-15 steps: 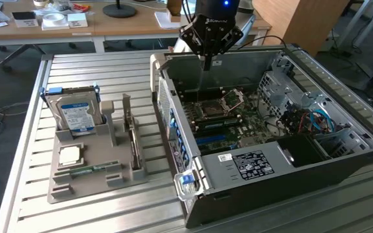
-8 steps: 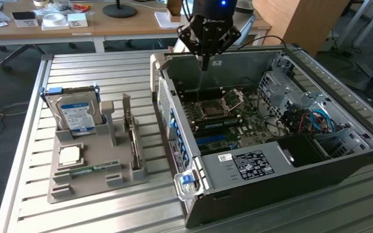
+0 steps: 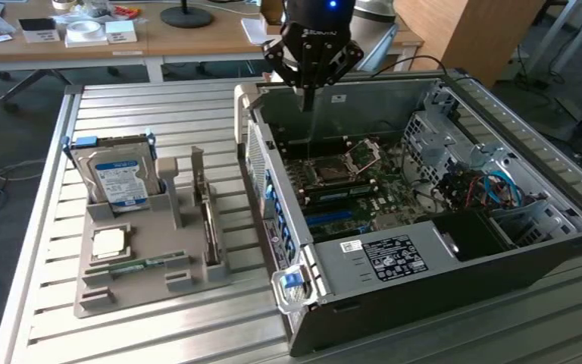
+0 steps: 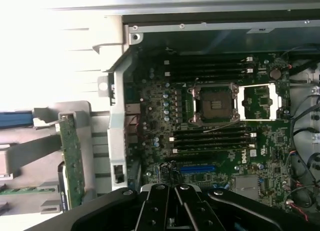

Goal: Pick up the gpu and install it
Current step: 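Reach for the gpu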

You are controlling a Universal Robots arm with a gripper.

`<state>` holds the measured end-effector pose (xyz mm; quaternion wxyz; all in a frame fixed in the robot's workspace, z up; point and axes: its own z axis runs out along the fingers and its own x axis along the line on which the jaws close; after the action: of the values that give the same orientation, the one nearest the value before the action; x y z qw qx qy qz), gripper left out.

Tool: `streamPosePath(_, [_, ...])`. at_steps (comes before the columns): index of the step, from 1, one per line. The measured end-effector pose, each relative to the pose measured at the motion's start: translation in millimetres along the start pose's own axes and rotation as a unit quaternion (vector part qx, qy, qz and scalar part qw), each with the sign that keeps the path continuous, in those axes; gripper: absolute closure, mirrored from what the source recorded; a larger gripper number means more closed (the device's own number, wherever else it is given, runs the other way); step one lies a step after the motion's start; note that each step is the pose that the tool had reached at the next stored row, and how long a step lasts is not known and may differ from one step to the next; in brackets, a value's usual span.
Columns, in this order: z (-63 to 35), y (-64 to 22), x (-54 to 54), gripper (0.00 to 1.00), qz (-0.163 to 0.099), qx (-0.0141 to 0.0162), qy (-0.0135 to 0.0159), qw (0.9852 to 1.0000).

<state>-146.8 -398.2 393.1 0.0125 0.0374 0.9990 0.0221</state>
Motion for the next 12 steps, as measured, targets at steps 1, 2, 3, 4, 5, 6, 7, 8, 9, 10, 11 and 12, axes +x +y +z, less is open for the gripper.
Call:
streamPosePath(1, [-0.1,-0.1,2.7,0.89,0.000,0.0000,0.0000,1.0000])
streamPosePath(2, [-0.1,-0.2,5.3,0.89,0.000,0.0000,0.0000,1.0000])
streamPosePath(3, [-0.2,-0.3,7.9,0.89,0.000,0.0000,0.0000,1.0000])
streamPosePath(4, [-0.3,-0.4,10.6,0.89,0.000,0.0000,0.0000,1.0000])
streamPosePath(5, [-0.4,-0.6,13.3,0.89,0.000,0.0000,0.0000,1.0000])
streamPosePath(6, [-0.4,-0.7,15.8,0.89,0.000,0.0001,0.0000,1.0000])
streamPosePath(7, [-0.5,-0.8,18.3,0.89,0.000,0.0001,0.0000,1.0000])
streamPosePath(8, [-0.5,-0.9,21.0,0.89,0.000,0.0001,0.0000,1.0000])
streamPosePath(9, [-0.6,-1.1,24.3,0.89,0.000,0.0001,0.0000,1.0000])
streamPosePath(10, [-0.7,-1.1,27.4,0.89,0.000,0.0001,0.0000,1.0000])
streamPosePath(11, [-0.7,-1.0,30.3,0.89,0.000,0.0001,0.0000,1.0000])
streamPosePath(12, [-0.8,-0.9,33.2,0.89,0.000,0.0001,0.0000,1.0000])
